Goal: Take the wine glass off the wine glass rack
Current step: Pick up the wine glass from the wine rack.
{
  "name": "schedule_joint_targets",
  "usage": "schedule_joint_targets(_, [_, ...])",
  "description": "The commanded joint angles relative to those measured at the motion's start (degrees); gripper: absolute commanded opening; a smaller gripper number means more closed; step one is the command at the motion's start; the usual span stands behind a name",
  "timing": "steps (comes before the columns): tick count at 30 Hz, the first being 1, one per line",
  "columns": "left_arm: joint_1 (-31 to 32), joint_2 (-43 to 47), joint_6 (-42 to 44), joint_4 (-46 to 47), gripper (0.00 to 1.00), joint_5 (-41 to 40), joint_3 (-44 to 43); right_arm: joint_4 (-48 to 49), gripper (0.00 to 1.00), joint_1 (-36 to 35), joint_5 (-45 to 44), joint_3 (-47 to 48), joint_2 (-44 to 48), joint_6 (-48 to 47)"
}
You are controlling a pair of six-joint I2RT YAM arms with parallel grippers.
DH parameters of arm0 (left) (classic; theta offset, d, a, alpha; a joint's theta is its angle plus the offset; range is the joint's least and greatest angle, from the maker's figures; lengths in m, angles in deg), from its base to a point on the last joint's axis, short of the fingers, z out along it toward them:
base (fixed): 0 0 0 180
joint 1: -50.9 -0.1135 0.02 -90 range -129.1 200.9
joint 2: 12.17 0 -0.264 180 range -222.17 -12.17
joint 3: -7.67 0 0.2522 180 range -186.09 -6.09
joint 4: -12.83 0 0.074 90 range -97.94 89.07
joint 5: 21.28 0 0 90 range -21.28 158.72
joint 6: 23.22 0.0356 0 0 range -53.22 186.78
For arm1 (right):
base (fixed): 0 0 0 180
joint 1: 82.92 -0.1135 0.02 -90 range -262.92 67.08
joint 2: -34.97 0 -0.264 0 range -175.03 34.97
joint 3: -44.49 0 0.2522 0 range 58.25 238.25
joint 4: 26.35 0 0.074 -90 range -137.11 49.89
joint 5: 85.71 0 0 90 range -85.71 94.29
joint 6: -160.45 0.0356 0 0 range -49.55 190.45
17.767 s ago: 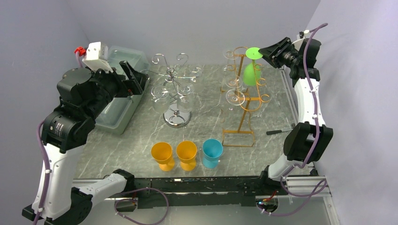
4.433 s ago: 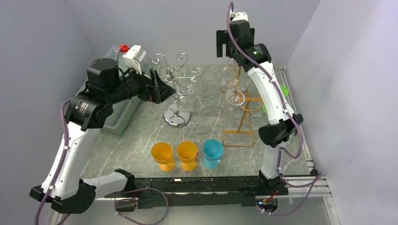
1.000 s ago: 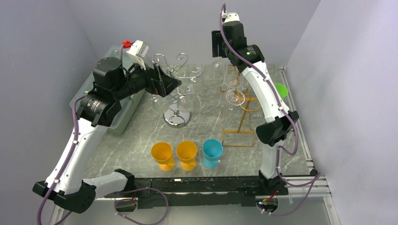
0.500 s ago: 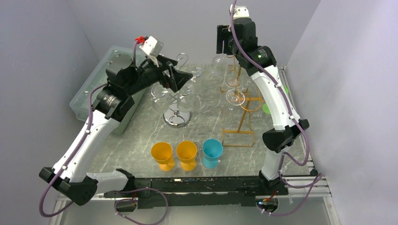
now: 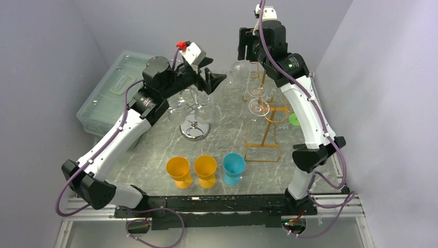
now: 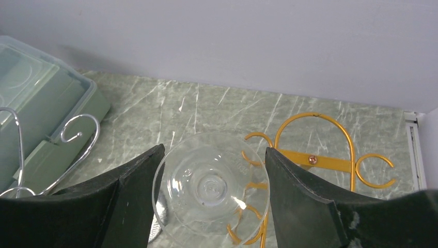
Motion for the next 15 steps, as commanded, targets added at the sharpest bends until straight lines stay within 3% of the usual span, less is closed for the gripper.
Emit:
schedule_joint_targets(1, [0.2, -2.2, 5.3, 7.4, 0.78, 1.5, -2.2, 4.9, 0.49, -0.5, 0.0, -0.4, 5.3, 1.2])
schedule_joint_targets(15, [0.4, -11.4, 5.0, 15.7, 0.75, 7.8, -8.0, 5.7, 0.48, -1.0, 0.7, -3.7, 11.3, 2.3])
